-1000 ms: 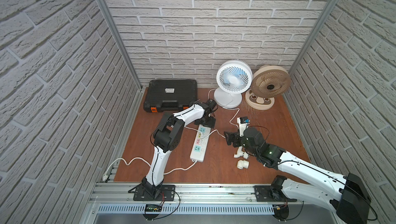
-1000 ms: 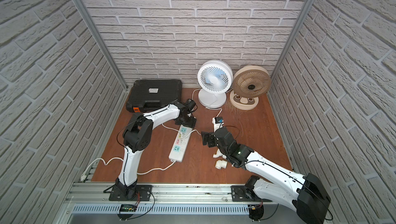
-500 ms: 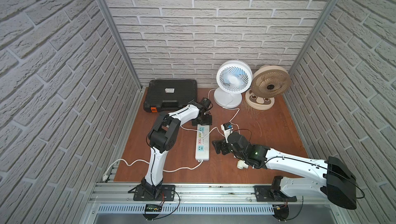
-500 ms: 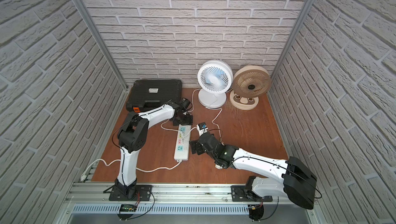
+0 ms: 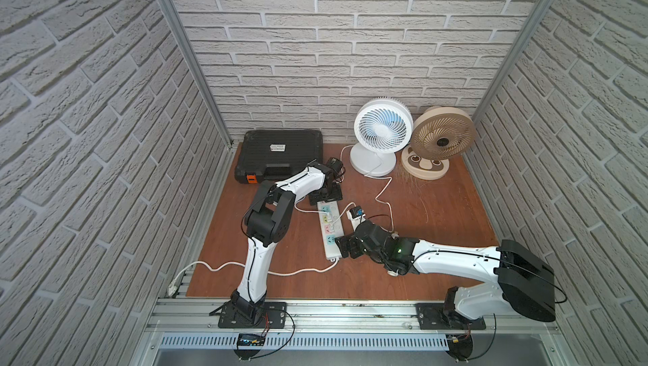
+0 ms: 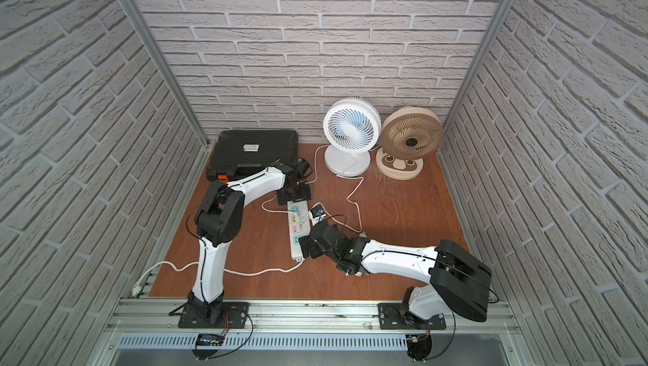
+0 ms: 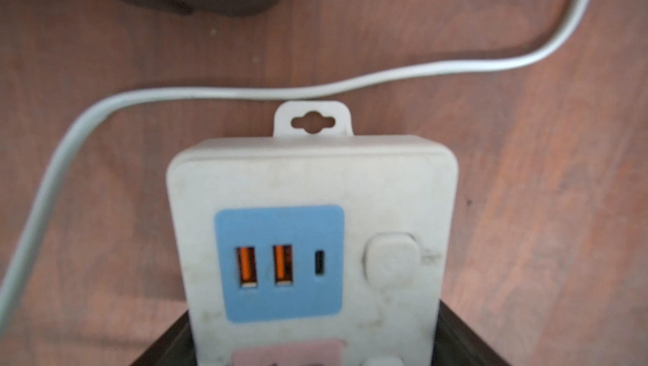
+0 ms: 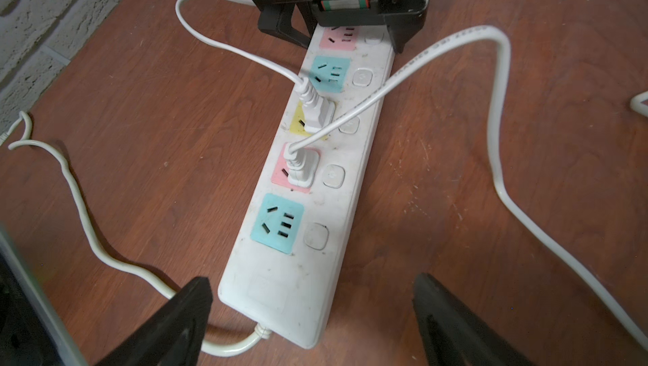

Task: Unplug the desk fan from the power strip
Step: Remove the plug from the socket.

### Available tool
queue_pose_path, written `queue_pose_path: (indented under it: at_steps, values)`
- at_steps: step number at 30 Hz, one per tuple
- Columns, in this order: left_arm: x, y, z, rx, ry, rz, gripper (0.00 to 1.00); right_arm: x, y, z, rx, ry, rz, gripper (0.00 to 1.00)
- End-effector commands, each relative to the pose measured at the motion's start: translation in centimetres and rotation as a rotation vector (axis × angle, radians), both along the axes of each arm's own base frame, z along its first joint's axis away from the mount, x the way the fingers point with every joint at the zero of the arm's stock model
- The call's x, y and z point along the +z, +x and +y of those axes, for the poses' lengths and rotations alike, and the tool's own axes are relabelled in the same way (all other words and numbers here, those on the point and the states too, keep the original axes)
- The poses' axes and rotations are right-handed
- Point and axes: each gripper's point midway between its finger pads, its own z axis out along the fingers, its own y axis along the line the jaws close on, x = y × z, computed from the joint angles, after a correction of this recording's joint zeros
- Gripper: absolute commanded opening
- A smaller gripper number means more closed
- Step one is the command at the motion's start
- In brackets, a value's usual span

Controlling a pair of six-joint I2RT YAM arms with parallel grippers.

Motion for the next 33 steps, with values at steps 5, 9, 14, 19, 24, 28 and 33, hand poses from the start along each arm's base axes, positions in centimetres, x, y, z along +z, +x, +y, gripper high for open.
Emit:
queue_pose_path:
  at_steps: [5, 9, 14, 19, 24, 28, 33]
  values:
    - [-4.4, -3.5, 2.8, 0.106, 0.074, 0.216, 0.00, 1.2, 1.1, 3.3, 0.015, 0.072, -0.028, 0.86]
    - [-5.3, -3.5, 2.3, 0.084, 0.033, 0.221, 0.00, 0.9, 1.5, 4.4, 0.020, 0.053, -0.031, 0.82]
    - [-6.0, -3.5, 2.1, 0.052, 0.020, 0.221, 0.00, 0.4, 1.9, 5.2, 0.010, -0.009, -0.054, 0.72]
    - [-6.3, -3.7, 2.1, 0.043, 0.018, 0.221, 0.00, 0.1, 2.3, 5.4, -0.008, -0.060, -0.072, 0.68]
    - [-6.6, -3.8, 1.9, 0.034, 0.011, 0.227, 0.00, -0.3, 2.6, 5.4, -0.024, -0.072, -0.071, 0.61]
    - [-6.8, -3.8, 1.9, 0.030, 0.013, 0.227, 0.00, -0.6, 2.8, 5.4, -0.041, -0.081, -0.069, 0.58]
    - [-6.9, -3.9, 2.0, 0.026, 0.014, 0.229, 0.00, -1.1, 3.2, 5.7, -0.056, -0.098, -0.063, 0.55]
